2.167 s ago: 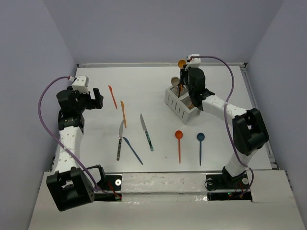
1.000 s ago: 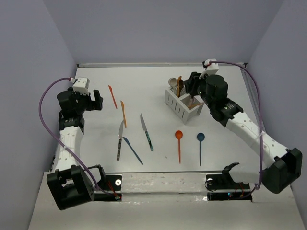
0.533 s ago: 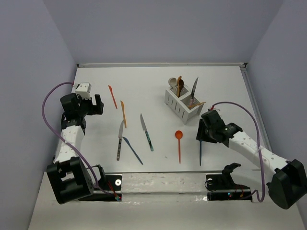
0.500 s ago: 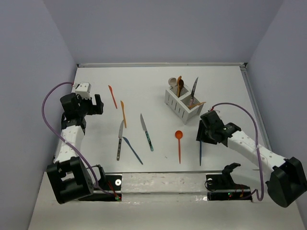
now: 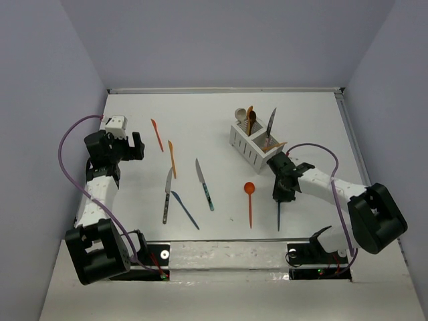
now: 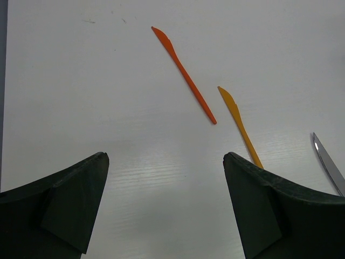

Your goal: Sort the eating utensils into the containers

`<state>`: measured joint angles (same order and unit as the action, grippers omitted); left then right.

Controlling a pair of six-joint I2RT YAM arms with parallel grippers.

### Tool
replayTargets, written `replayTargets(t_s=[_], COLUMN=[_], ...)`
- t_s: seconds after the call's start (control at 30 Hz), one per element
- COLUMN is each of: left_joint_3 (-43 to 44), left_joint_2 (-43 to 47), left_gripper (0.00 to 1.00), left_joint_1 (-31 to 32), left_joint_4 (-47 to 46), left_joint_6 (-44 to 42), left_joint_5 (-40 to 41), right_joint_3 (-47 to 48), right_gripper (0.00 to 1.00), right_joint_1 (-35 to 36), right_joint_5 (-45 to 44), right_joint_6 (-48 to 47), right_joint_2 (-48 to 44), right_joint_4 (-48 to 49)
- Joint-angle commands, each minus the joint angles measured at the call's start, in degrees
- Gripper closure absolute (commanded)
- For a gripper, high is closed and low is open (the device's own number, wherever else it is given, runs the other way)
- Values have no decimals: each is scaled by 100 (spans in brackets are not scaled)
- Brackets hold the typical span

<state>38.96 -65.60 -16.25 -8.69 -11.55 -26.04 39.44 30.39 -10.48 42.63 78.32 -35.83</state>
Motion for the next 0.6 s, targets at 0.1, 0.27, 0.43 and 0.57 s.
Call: replayTargets(t_s=[0.1,0.27,0.43,0.57], left_joint_3=[-2,-11,-29,-64], left_joint_2=[258,259,206,197], left_gripper=[1,1,1,1], left_joint_1=[-54,-62,-62,-71], left_joint_4=[-265,-291,-335,-388], left_joint_6=[-66,-66,-58,-23], left_joint_5=[-41,-24,3,-103], right_joint_3=[-112,115,1099,2354], right_gripper=[100,100,100,100], right_joint_1=[151,370,705,705], right_joint_5=[161,222,-549,-1017], right_joint_6=[158,219,334,-322], right_joint_2=[132,-668,-1904,-2846], right_joint_4=[393,-221,-1477,-1596])
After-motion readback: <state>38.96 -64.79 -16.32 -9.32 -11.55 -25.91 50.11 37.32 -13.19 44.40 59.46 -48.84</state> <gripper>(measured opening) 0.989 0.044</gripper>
